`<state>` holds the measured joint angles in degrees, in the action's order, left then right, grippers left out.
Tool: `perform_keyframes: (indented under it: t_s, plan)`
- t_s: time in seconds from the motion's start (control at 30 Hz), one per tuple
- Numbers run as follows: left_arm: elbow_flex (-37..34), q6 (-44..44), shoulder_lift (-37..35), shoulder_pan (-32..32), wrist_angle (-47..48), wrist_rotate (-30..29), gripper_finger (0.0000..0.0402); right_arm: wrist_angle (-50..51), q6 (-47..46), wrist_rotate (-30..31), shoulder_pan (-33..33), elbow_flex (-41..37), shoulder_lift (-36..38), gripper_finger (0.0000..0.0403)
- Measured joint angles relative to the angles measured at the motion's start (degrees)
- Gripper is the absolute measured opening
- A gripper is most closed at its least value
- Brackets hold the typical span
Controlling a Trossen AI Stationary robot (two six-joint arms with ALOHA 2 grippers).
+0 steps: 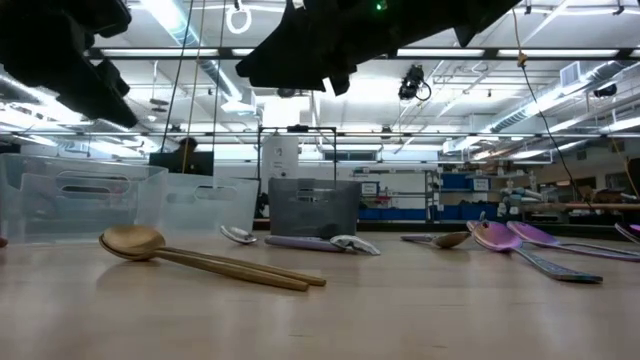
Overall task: Sort silverware by color (type)
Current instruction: Put the gold spoon into the bottom transparent bin
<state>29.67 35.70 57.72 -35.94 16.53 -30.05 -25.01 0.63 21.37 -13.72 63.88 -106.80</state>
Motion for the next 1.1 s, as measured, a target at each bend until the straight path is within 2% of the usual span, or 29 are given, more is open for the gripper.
perform_keyframes:
  t_s: [0.2,0.4,0.57,0.77,0.97,1.1]
  plan:
    - [3.1,3.0,4.6,-3.0,1.1,0.0,0.0132,1.4,2.0,-0.3,0.0,0.0,0.0,0.0167]
    - [5.8,7.2,9.3,-5.4,2.9,3.2,0.0132,4.0,1.2,-0.4,0.0,0.0,0.0,0.0167]
    - [10.3,9.1,14.2,-7.1,8.5,6.3,0.0132,5.0,1.3,-0.4,0.0,0.0,0.0,0.0167]
    - [12.9,9.2,19.2,-7.4,12.9,12.8,0.0132,5.8,1.5,-0.4,0.0,0.0,0.0,0.0167]
    - [13.0,9.2,21.8,-6.1,14.6,16.3,0.0132,5.8,1.5,-0.4,0.0,0.0,0.0,0.0167]
    - [16.8,7.6,24.9,-3.8,20.5,20.3,0.0128,5.5,1.5,-0.4,0.2,0.0,0.0,0.0167]
